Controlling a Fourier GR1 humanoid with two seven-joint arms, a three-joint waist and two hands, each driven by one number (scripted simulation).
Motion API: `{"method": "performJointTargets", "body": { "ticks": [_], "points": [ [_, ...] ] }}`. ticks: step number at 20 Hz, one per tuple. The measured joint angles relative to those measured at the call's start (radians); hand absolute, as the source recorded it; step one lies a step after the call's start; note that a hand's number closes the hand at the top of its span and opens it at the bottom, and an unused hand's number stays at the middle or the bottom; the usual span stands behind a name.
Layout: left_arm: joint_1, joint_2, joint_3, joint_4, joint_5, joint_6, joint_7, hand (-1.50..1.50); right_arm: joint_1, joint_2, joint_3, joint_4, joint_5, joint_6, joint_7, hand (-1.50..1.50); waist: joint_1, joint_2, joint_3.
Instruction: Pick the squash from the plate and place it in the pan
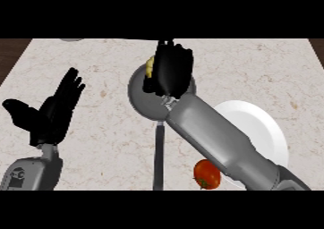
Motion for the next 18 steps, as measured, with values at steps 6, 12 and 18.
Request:
{"method": "performJointTargets", "body": {
  "ticks": [6, 12, 18],
  "points": [
    [-0.012, 0.012, 0.02, 0.0, 0.008, -0.007, 0.006, 0.0, -0.006, 0.004, -0.028, 0.232, -0.103, -0.218, -0.141, 1.5, -0.004, 0.004, 0.001],
    [-0.022, 0.004, 0.016, 0.023, 0.005, -0.015, -0.01, 0.0, -0.009, 0.005, -0.044, 0.404, -0.226, -0.31, -0.158, -1.5, 0.009, 0.009, 0.001],
    [-0.024, -0.006, 0.005, 0.012, -0.005, -0.009, -0.005, 0.0, 0.023, 0.006, -0.093, 0.498, -0.392, -0.379, -0.26, -1.5, 0.012, 0.009, 0.002]
  ]
}}
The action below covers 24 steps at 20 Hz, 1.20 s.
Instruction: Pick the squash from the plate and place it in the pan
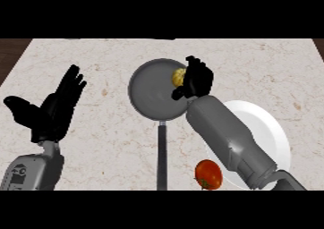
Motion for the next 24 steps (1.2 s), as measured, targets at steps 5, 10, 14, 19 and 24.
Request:
{"method": "performJointTargets", "body": {
  "ticks": [5, 10, 14, 19, 24],
  "points": [
    [-0.007, 0.013, 0.021, 0.009, 0.007, -0.006, 0.006, 0.0, 0.015, 0.0, -0.012, 0.009, -0.098, -0.104, -0.121, -1.5, -0.01, -0.002, 0.0],
    [0.007, 0.014, 0.033, 0.008, 0.006, 0.003, 0.008, 0.0, 0.079, 0.0, -0.068, -0.094, -0.195, -0.233, -0.254, -1.5, -0.036, -0.011, 0.001],
    [0.036, 0.016, 0.042, -0.019, 0.004, 0.012, 0.012, 0.0, 0.18, -0.007, -0.125, -0.24, -0.298, -0.278, -0.372, -1.5, -0.059, -0.019, 0.001],
    [0.062, 0.015, 0.055, -0.032, 0.005, 0.019, 0.01, 0.0, 0.39, -0.035, -0.146, -0.507, -0.421, -0.236, -0.523, -1.5, -0.086, -0.026, 0.0],
    [0.077, 0.024, 0.067, -0.029, 0.007, 0.008, 0.0, 0.0, 0.644, -0.097, -0.13, -0.784, -0.538, -0.131, -0.664, -1.5, -0.096, -0.027, 0.0]
  ]
}}
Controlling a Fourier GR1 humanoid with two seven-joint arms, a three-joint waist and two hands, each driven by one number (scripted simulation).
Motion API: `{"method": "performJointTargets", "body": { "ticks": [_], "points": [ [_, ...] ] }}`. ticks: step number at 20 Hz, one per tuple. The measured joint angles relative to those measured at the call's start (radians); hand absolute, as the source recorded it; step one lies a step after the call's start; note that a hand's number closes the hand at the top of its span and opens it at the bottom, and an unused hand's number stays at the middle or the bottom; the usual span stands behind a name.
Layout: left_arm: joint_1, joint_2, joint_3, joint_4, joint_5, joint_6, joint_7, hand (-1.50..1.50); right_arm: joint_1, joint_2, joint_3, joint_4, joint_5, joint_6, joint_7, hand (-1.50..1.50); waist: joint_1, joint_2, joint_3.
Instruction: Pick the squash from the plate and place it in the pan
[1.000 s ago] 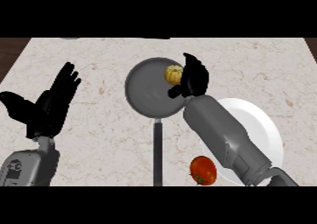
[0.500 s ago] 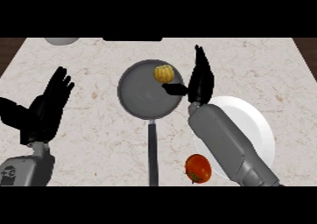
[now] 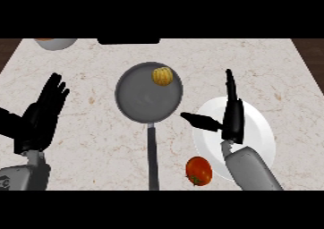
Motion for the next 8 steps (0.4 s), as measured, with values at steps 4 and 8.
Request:
{"method": "performJointTargets", "body": {
  "ticks": [4, 8],
  "points": [
    [-0.007, -0.023, -0.019, 0.005, -0.025, 0.014, -0.011, 0.0, 0.159, -0.049, 0.019, -0.179, -0.013, 0.046, -0.034, -1.5, 0.006, 0.002, -0.001],
    [0.004, -0.011, -0.001, -0.008, -0.011, -0.012, 0.003, 0.0, 0.267, -0.062, 0.025, -0.278, 0.018, 0.061, -0.042, -1.5, 0.013, 0.004, -0.001]
  ]
}}
